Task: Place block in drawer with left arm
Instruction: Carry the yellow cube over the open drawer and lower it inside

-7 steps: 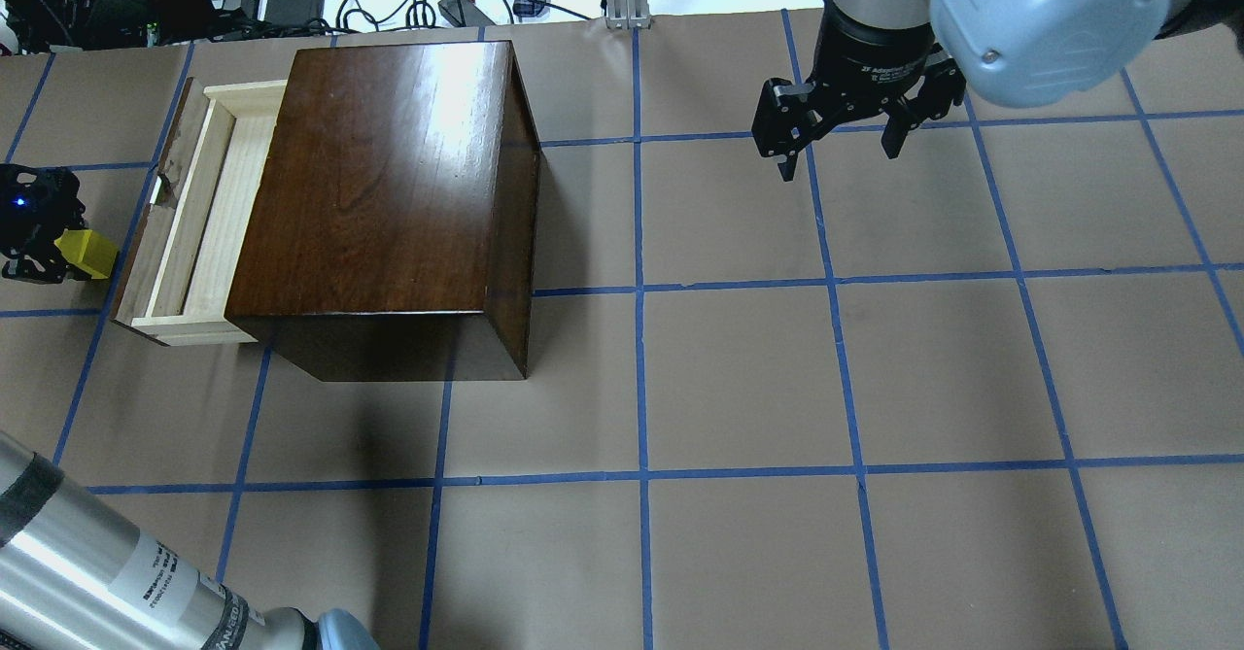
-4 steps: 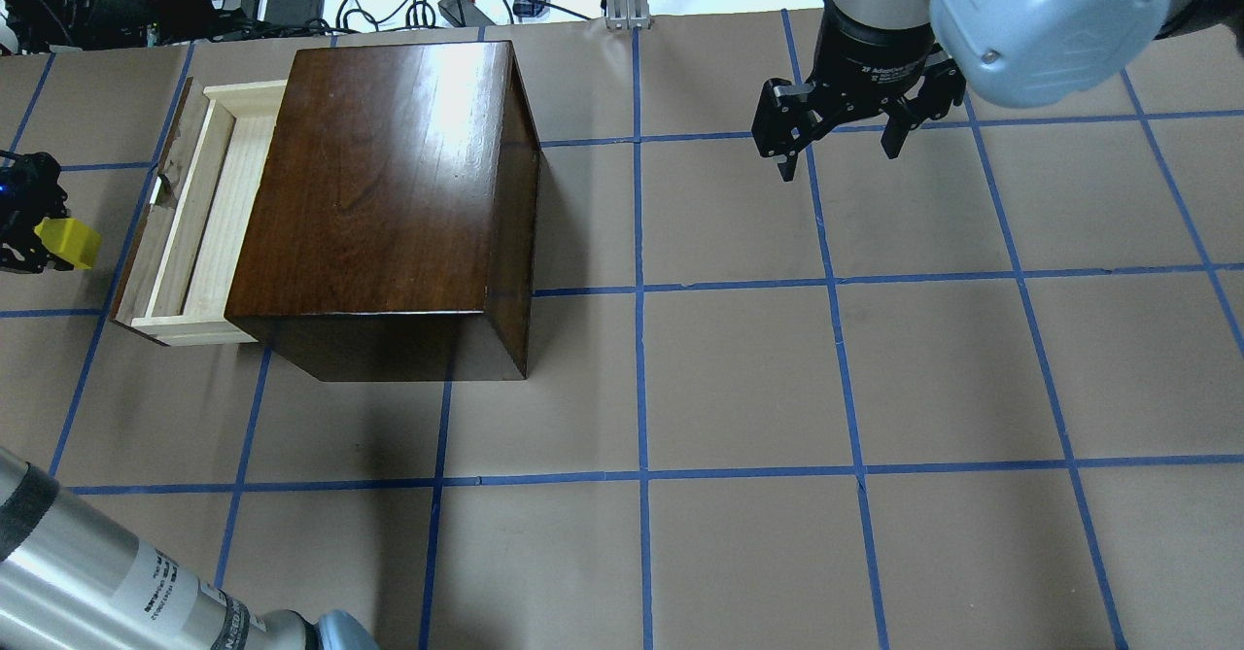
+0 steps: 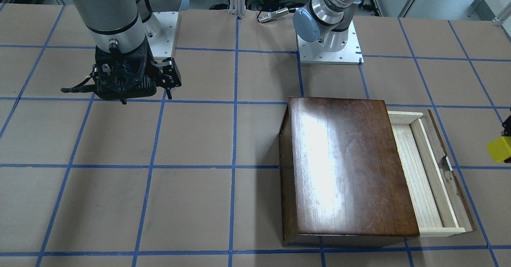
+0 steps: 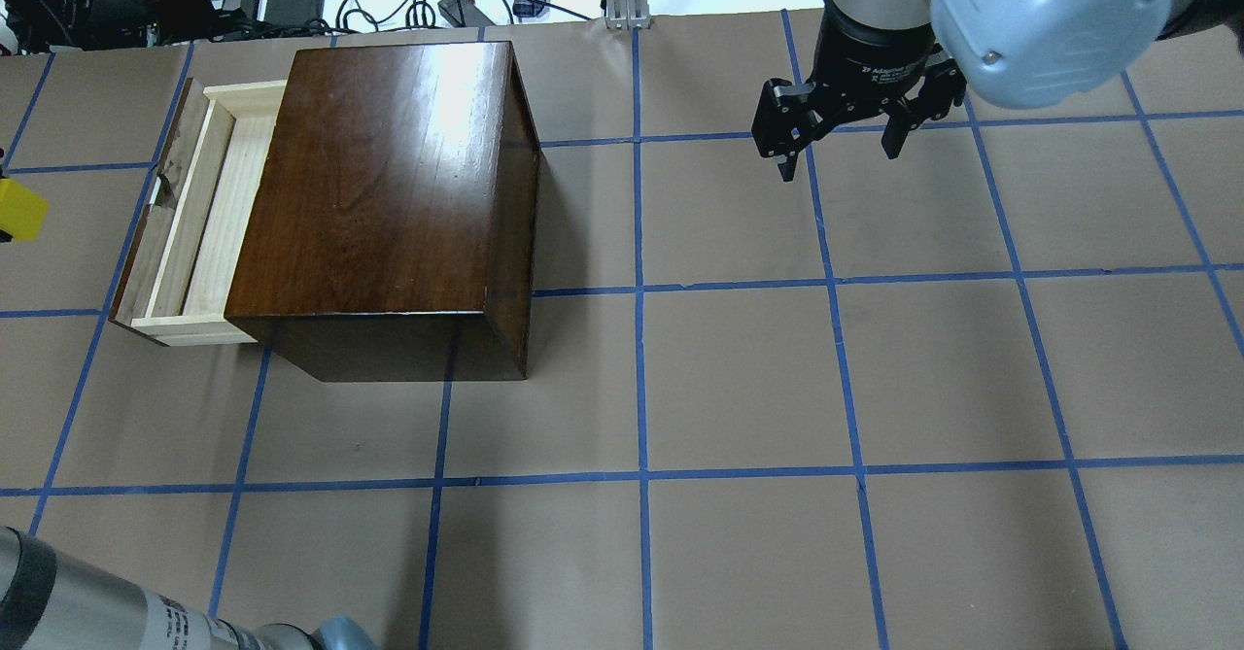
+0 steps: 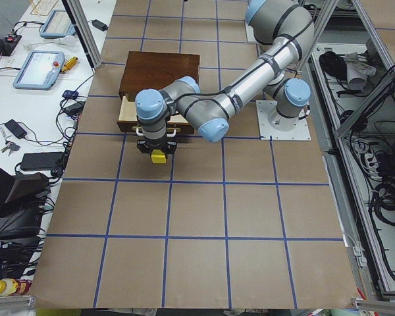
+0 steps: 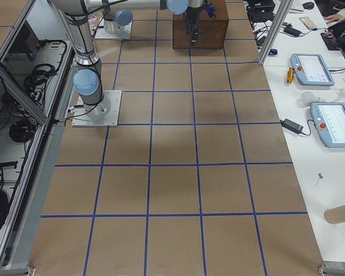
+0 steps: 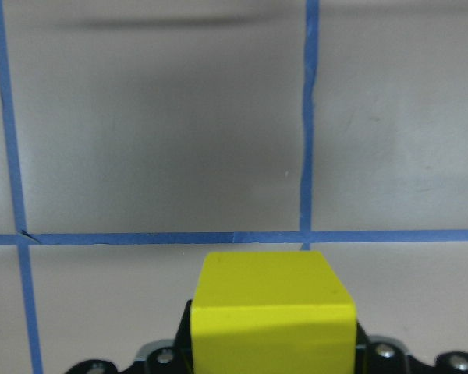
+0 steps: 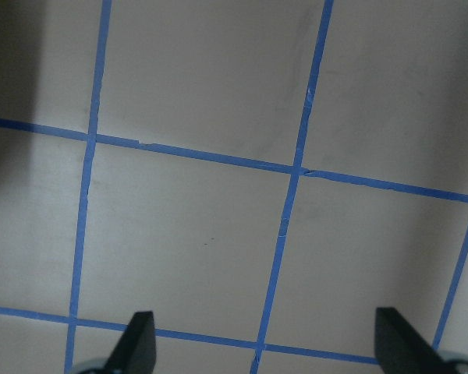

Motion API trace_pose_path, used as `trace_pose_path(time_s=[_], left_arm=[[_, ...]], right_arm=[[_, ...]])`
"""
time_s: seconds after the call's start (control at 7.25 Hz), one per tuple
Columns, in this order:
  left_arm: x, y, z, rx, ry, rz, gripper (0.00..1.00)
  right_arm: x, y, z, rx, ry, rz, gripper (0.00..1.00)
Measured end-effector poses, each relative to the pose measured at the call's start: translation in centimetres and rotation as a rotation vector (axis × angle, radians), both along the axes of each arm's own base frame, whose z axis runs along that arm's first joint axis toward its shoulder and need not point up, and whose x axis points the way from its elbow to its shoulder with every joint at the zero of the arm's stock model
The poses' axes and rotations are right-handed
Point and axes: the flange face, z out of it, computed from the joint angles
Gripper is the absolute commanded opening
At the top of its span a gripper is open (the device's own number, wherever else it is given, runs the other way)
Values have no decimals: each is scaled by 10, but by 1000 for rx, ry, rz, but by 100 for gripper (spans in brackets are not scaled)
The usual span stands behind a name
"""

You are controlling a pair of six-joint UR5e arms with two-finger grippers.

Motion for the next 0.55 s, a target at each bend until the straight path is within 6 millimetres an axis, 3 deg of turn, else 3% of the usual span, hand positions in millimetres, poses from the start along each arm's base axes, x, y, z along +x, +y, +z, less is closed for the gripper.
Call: trace_pose_path(time_s=[0.28, 0.55], left_arm=[[-64, -9, 27, -10, 7, -17, 0], [-128, -27, 17, -3, 49, 32, 0]], right_arm=[[0, 0, 0, 0, 0, 0, 100], [0, 0, 0, 0, 0, 0, 100]])
